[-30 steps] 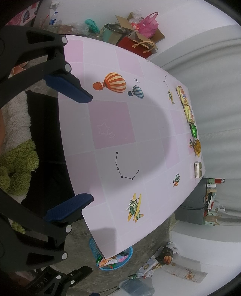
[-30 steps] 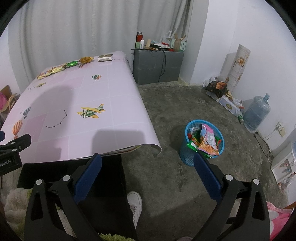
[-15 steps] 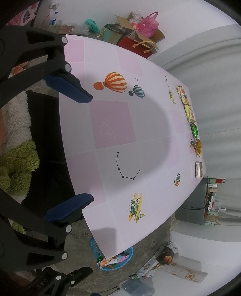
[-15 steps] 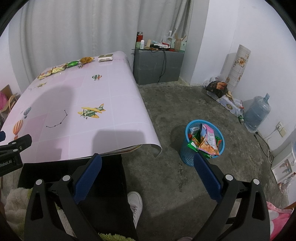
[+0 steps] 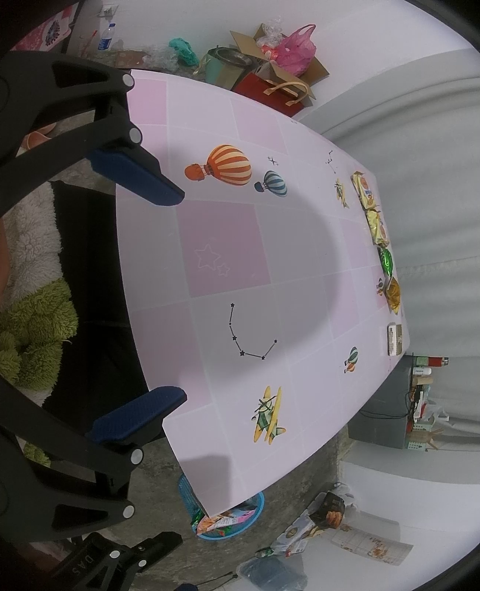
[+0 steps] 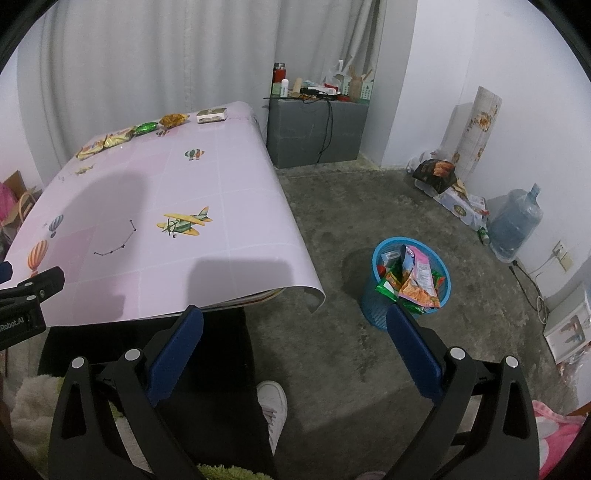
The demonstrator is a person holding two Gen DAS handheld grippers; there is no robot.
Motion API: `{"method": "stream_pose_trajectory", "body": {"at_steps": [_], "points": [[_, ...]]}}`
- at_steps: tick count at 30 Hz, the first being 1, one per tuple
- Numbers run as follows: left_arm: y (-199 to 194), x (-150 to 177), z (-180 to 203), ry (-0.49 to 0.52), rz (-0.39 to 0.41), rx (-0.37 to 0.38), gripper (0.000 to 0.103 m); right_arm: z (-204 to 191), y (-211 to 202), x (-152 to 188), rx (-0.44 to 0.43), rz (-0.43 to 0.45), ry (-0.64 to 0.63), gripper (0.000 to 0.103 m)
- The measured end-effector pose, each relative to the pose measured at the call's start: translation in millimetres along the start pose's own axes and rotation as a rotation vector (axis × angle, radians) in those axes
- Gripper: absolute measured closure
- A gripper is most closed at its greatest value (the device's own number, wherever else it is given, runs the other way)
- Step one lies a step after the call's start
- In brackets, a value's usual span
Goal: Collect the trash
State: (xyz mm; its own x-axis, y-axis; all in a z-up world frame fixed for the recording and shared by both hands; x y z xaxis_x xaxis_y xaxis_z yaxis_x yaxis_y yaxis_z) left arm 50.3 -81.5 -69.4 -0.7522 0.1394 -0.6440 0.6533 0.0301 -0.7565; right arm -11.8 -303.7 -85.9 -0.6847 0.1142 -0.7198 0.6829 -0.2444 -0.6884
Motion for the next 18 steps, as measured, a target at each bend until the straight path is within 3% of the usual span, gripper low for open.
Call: {"method": "stream_pose_trajectory", "body": {"at_steps": [18], "points": [[3.9, 2.4, 1.2, 0.004, -0.011, 0.005, 0.009, -0.1, 0.5, 0.3, -0.001, 0.000, 0.001, 0.006]]}}
Point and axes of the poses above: each gripper's, at about its wrist camera, not at the fingertips, and y roughly the way its jaws point, z to its right, x to its underside, the point moved 7 cm from there along y, roughly the way its jaws point, and after that the axes turned 6 degrees about z, right-handed, at the moved point
